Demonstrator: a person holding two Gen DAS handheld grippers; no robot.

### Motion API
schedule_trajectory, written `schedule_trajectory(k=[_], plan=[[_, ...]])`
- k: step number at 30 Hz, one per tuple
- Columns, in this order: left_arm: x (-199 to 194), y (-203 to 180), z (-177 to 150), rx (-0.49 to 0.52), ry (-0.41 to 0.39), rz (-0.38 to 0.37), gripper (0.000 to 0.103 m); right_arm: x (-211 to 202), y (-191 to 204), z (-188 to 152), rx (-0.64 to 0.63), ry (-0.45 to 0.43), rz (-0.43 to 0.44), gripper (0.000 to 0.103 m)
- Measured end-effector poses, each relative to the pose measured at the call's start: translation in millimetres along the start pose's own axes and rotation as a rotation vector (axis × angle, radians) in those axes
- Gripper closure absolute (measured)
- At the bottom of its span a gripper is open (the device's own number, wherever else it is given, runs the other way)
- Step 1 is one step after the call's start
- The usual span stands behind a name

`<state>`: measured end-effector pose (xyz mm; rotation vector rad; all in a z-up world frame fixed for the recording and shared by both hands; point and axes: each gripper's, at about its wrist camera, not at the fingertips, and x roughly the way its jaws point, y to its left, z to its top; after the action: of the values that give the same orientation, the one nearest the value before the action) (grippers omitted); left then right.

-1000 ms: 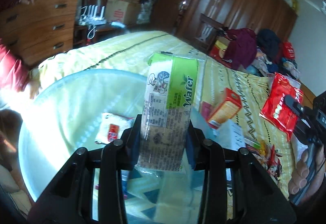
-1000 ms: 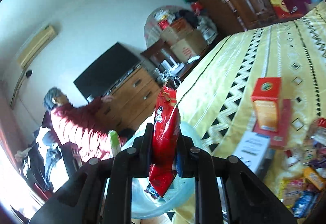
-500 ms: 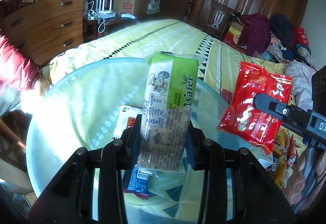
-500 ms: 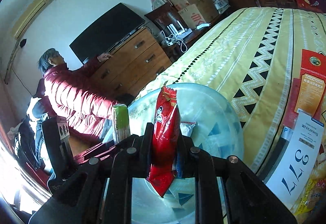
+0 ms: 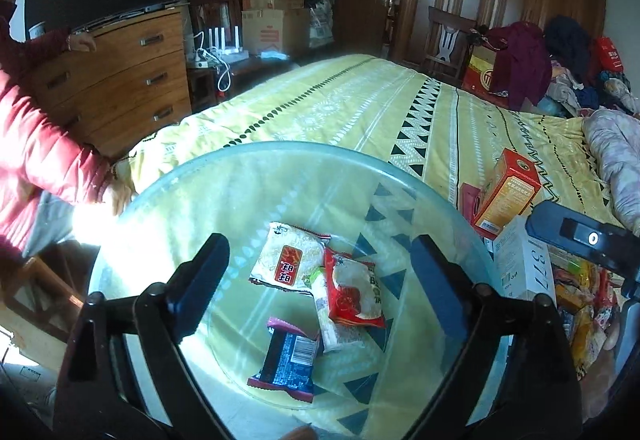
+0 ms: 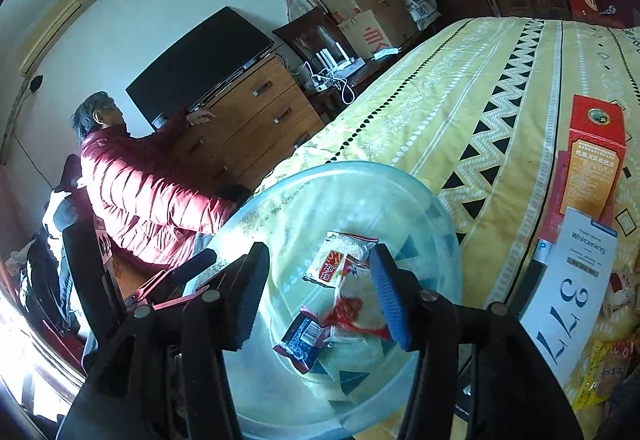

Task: Organize snacks
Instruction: 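Open both tools to drop the wafer and red packet into the bowl, then move both tools back over the bed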

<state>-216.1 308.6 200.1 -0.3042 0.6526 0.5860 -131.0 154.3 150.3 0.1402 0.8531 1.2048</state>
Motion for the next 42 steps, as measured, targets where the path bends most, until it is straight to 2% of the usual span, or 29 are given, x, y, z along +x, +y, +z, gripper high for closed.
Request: schedule_trajectory(k=[4,7,10,12,14,17,20,22,26,29,32,35,42], plan=[[-16.4,-20.7,1.3,0.058,-0.048,0.027,0.001,-33.5,-2.8,-7.1,-0.017,-0.041,-0.039,0.046],[-29.0,-39.6,3.2,0.086,-0.079,0.021,0.000,-59.9,-9.6,-16.2,-0.016,-0.066,-0.064,0.046],[-41.0,-60.3,4.5,0.114,-0.104,0.000,0.000,-91.1,-21.9,-30.8,-0.006,-0.088,-0.089,0.043],[-48.7,-75.0,2.6,0.130,-0.120,-0.009,0.000,-115.2,-32.5,-43.5,0.008,-0.105,-0.114,0.035],[-54.7,-92.5,1.1,0.141,-0.131,-0.024,0.000,-138.4,-43.3,-57.6,0.023,-0.122,-0.137,0.034],[-62.4,-122.7,-7.6,0.156,-0.123,-0.087,0.000,-175.0,-64.5,-89.7,0.052,-0.134,-0.190,0.032],[-62.8,-157.9,-24.4,0.202,-0.076,-0.223,0.000,-206.7,-96.5,-140.7,0.101,-0.107,-0.288,0.024],[-60.4,-188.6,-39.9,0.274,-0.038,-0.299,0.000,-225.5,-125.4,-178.8,0.178,-0.083,-0.334,0.024],[-52.5,-250.9,-81.2,0.393,0.067,-0.390,0.000,-264.6,-179.0,-253.5,0.331,-0.055,-0.429,0.024],[-37.8,-292.1,-117.4,0.457,0.161,-0.435,0.000,-286.6,-200.2,-285.4,0.361,-0.041,-0.509,0.024],[-14.7,-320.4,-157.9,0.479,0.260,-0.445,0.000,-305.1,-218.4,-299.1,0.358,-0.042,-0.581,0.024],[8.8,-328.2,-186.2,0.476,0.326,-0.418,0.000,-308.9,-227.9,-298.5,0.340,-0.050,-0.616,0.024],[47.9,-315.0,-207.8,0.467,0.341,-0.331,0.000,-292.3,-256.7,-297.4,0.278,-0.046,-0.730,0.024]])
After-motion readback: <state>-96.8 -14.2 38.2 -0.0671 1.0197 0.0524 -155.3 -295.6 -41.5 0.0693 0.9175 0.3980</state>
